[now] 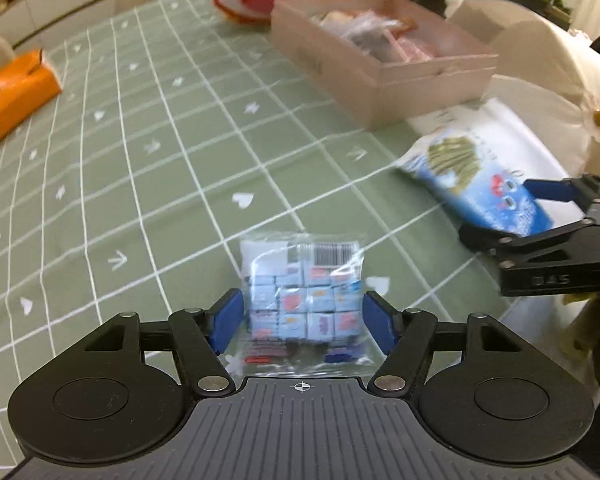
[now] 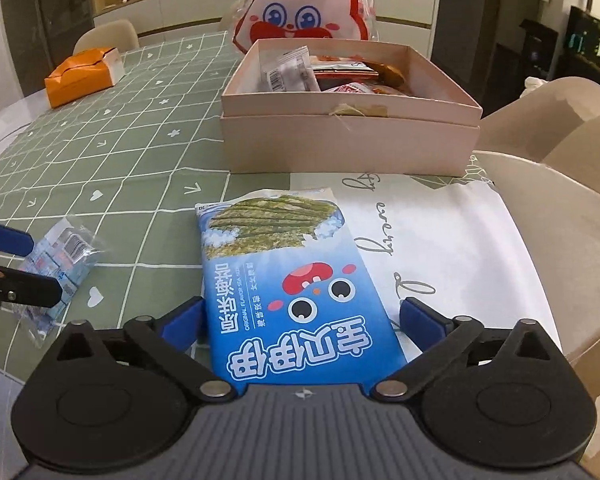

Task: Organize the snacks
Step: 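Close left tool on the candy packet while right grasps the blue seaweed bag, then lift both snacks over the pink box and open both tools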

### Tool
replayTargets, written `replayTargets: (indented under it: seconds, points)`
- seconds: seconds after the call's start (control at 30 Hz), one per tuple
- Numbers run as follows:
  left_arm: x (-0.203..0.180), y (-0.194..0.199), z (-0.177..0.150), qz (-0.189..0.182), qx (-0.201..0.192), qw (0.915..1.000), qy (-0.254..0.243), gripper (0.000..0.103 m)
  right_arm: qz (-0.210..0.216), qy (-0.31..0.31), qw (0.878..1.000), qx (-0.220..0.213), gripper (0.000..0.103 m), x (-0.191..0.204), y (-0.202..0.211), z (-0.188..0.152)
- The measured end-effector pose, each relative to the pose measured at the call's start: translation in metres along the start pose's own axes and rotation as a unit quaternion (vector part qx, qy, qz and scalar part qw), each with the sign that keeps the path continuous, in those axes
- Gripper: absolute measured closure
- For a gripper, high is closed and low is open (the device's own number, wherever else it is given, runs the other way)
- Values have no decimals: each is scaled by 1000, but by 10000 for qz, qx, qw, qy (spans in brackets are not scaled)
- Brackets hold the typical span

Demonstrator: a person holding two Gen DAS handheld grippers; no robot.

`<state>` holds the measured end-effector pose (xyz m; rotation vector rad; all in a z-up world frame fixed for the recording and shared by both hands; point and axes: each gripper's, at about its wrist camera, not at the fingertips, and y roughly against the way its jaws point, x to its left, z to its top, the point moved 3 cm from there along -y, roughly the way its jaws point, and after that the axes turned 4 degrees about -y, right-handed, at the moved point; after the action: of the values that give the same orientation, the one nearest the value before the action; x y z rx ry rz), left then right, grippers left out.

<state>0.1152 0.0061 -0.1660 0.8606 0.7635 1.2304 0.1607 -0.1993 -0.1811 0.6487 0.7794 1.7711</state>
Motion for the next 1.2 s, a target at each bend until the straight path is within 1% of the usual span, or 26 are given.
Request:
replayTargets:
  seconds: [0.1, 0.17, 0.23, 0.27, 0.37, 0.5, 0.63, 0.73, 0.8, 0.87, 1.0, 1.03, 1.13, 1.2]
  points:
    - [-1, -6, 4, -102, -15, 9999, 76, 24, -9, -28, 10000, -35, 0, 0, 0, 0]
    - [-2, -8, 8, -183, -53, 9997, 159, 23, -7, -33, 10000, -82, 0, 0, 0, -1]
    - [-5, -9, 9, -228, -82, 9995, 222, 25, -28, -53, 9999, -139, 0, 0, 1, -4]
    - [-6, -9, 9, -234, -91, 9994, 246, 29, -49, -69, 9998, -160, 0, 0, 2, -5]
    - [-8, -4, 4, -289, -59, 9990, 332, 31, -14, -36, 9999, -123, 0, 0, 3, -5]
    - [-19, 3, -8, -456, 48, 9982, 375, 32, 180, 174, 9995, 195, 0, 0, 6, -3]
    - [-34, 10, -24, -511, 105, 9983, 251, 32, 496, 384, 9967, 511, 0, 3, 15, -8]
    - [-40, 13, -30, -576, 132, 9980, 226, 31, 650, 565, 9936, 733, 4, 7, 20, -9]
    - [-40, 12, -32, -589, 112, 9979, 261, 30, 523, 515, 9950, 684, 4, 7, 21, -3]
    - [-40, 12, -32, -599, 126, 9977, 289, 30, 392, 304, 9968, 622, 4, 3, 17, 6]
    - [-39, 13, -34, -633, 127, 9974, 334, 30, 324, -317, 9962, 745, 4, -6, 1, 21]
    - [-39, 13, -35, -641, 120, 9973, 334, 30, 243, -400, 9960, 767, 5, -7, -3, 22]
    - [-38, 14, -38, -648, 81, 9974, 305, 30, -15, -231, 9972, 710, 9, -1, -6, 21]
    - [-38, 15, -39, -640, 61, 9975, 299, 31, -21, -71, 9976, 683, 18, 4, -1, 17]
